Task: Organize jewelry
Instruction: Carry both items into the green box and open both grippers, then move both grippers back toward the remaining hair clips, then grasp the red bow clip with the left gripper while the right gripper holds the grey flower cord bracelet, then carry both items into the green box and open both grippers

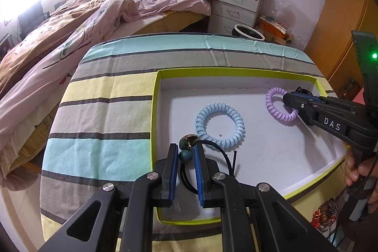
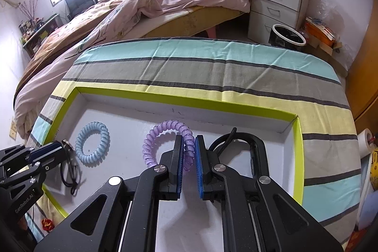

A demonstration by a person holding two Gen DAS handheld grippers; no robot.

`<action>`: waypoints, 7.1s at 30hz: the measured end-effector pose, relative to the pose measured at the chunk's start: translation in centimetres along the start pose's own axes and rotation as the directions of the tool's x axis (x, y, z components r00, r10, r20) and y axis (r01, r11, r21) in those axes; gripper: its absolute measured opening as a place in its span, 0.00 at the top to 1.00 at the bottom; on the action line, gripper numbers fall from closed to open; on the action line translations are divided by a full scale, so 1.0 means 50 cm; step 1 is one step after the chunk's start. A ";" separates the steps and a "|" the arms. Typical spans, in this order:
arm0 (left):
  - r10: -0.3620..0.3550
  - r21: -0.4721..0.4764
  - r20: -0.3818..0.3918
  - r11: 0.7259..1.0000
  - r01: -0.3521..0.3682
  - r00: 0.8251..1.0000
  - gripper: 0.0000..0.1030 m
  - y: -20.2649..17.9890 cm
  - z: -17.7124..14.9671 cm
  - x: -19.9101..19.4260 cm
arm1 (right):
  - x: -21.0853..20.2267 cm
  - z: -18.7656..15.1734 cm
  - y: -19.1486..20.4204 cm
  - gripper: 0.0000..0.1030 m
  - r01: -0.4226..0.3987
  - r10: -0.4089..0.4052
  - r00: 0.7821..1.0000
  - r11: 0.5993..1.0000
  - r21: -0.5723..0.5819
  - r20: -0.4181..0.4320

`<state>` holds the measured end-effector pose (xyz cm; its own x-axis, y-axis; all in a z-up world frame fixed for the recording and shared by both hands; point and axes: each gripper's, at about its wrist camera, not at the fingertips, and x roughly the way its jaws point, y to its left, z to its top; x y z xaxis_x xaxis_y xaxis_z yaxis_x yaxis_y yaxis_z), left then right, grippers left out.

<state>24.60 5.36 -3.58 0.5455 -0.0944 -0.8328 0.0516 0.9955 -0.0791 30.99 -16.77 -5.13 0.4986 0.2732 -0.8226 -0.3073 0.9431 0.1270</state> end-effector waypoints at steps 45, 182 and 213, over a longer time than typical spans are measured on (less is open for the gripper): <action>-0.113 -0.088 0.163 0.988 0.128 0.980 0.65 0.034 -0.127 -0.208 | -0.224 -0.145 0.047 0.64 -0.137 0.140 0.975 0.990 -0.029 0.170; -0.170 0.116 0.127 0.981 0.155 0.977 0.79 -0.093 -0.040 -0.148 | -0.231 -0.196 0.037 0.83 -0.060 0.067 0.972 0.997 -0.040 0.226; -0.153 0.107 0.015 0.983 0.151 0.988 0.78 -0.138 0.089 0.079 | -0.106 -0.150 -0.006 0.83 -0.010 0.017 0.994 0.998 -0.067 0.106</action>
<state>30.11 -1.90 -3.89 0.5433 -0.2456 -0.8028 0.2227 0.9641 -0.1443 22.35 -19.92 -4.98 0.5767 0.3077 -0.7568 -0.3659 0.9255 0.0975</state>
